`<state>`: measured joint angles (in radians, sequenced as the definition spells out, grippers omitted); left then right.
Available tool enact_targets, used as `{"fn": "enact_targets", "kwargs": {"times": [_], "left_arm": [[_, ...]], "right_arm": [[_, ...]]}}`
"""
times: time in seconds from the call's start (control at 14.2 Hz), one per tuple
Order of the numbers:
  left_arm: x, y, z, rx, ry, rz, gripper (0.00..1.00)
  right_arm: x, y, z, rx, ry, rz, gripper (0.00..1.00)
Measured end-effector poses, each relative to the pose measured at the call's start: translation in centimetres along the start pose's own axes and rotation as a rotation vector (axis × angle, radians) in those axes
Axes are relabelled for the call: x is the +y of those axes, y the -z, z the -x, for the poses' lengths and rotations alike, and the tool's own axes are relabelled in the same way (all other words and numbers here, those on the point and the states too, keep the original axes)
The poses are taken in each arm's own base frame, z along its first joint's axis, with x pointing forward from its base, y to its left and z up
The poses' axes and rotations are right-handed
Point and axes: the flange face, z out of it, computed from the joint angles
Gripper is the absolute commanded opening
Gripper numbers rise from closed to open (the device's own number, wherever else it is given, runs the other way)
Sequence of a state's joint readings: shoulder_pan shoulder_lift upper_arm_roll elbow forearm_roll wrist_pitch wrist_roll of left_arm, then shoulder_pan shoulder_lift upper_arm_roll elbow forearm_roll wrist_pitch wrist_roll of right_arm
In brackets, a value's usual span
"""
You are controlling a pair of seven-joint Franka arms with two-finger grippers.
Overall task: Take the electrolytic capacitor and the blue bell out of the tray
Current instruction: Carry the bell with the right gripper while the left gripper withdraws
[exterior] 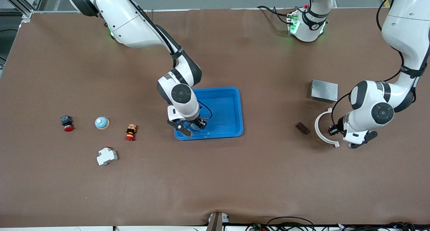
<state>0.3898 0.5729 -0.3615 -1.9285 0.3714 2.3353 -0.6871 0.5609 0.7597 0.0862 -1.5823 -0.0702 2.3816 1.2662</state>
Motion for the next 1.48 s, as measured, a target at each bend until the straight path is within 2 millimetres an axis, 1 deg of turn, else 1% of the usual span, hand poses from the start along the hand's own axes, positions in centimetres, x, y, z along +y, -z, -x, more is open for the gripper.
{"fn": "enact_targets", "kwargs": {"times": [0.07,0.21,0.28,0.35,0.49,0.64,0.71,0.92,1.06,1.13,1.2,1.34,1.48], "left_arm": [[-0.3,0.0,-0.1,0.001,0.003,-0.001,1.00],[-0.7,0.2,-0.5,0.009,0.003,0.002,1.00],[-0.6,0.7,-0.7,0.020,0.000,0.007,1.00],[-0.5,1.7,-0.9,0.039,-0.002,0.013,1.00],[0.1,4.9,-1.5,0.091,-0.007,0.028,1.00],[0.5,9.2,-2.1,0.125,-0.012,0.019,1.00],[0.8,11.7,-2.5,0.131,-0.023,0.006,1.00],[1.6,19.5,-3.5,0.136,-0.078,-0.025,1.00],[2.1,24.3,-3.8,0.154,-0.092,-0.017,1.00],[2.3,25.9,-3.9,0.164,-0.096,-0.008,1.00],[2.6,26.8,-3.8,0.171,-0.100,0.001,1.00],[3.6,27.8,-3.3,0.182,-0.115,0.019,1.00],[4.3,29.5,-2.7,0.204,-0.137,0.033,1.00]], "right_arm": [[-0.2,0.4,-0.5,0.006,-0.005,-0.005,0.00],[-0.1,1.2,-2.1,0.008,-0.020,0.007,0.00],[0.0,1.7,-2.9,0.007,-0.014,0.014,0.00],[0.1,2.1,-3.8,0.008,0.000,0.016,0.00],[0.7,3.1,-5.7,0.004,0.045,0.031,0.00],[2.0,4.5,-8.2,-0.006,0.107,0.057,0.00],[2.8,5.5,-9.7,-0.011,0.135,0.068,0.00],[5.7,8.4,-13.8,-0.019,0.217,0.082,0.00],[8.6,9.6,-16.6,-0.022,0.279,0.085,0.00],[10.2,10.0,-18.0,-0.025,0.310,0.086,0.00],[11.9,10.4,-19.3,-0.028,0.336,0.088,0.00],[15.1,11.0,-21.6,-0.036,0.389,0.091,0.00],[18.5,11.2,-23.8,-0.042,0.458,0.090,0.00]]}}
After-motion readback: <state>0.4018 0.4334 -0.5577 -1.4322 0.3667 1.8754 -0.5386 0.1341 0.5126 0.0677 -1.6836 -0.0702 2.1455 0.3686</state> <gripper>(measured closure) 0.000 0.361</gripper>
